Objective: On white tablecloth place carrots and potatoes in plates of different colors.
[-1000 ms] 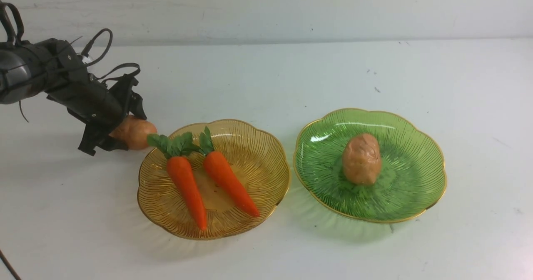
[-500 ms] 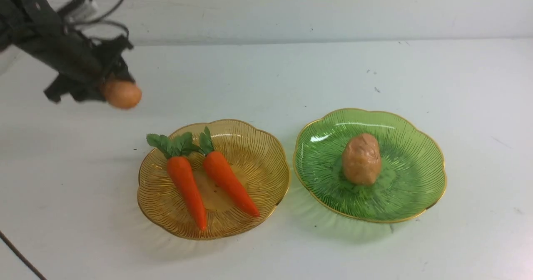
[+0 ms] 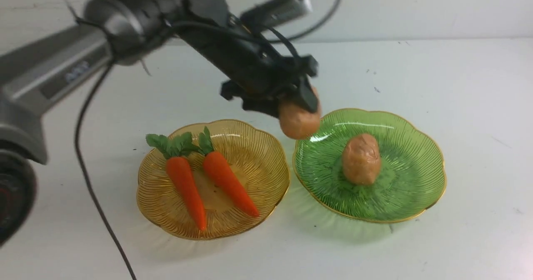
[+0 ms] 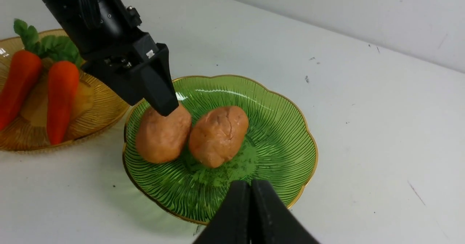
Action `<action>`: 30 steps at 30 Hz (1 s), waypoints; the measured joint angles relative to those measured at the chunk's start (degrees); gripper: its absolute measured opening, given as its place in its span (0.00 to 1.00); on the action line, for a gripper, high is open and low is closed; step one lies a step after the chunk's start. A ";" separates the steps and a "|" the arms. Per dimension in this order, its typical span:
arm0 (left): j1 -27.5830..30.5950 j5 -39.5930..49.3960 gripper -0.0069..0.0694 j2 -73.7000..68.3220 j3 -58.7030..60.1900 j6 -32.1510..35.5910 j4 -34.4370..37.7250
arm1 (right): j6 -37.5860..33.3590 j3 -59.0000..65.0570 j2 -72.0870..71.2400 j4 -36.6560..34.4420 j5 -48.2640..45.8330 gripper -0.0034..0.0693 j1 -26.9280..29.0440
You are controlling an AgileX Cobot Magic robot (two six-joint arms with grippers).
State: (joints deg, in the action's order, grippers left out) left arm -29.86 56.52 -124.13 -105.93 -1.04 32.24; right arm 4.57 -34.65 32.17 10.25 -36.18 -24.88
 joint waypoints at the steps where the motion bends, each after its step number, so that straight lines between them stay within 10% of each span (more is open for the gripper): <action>1: 0.00 0.06 0.97 0.00 -0.23 0.00 0.13 | 0.00 0.00 -0.05 0.00 0.07 0.03 0.00; 9: 0.31 6.84 0.92 0.00 -6.71 0.00 0.81 | 0.00 -1.20 -2.50 -0.07 -3.39 0.03 0.00; 22: 3.78 14.00 0.19 3.31 -20.34 0.70 -9.19 | 1.25 -10.18 -14.55 0.13 -23.69 0.03 0.00; 30: 3.60 14.93 0.09 3.31 -20.38 1.04 -11.54 | 5.11 7.74 -19.65 0.18 3.73 0.03 0.00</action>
State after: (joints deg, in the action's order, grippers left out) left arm -26.27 71.45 -120.81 -126.31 0.00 20.70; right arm 9.69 -26.91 12.52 10.42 -32.45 -24.88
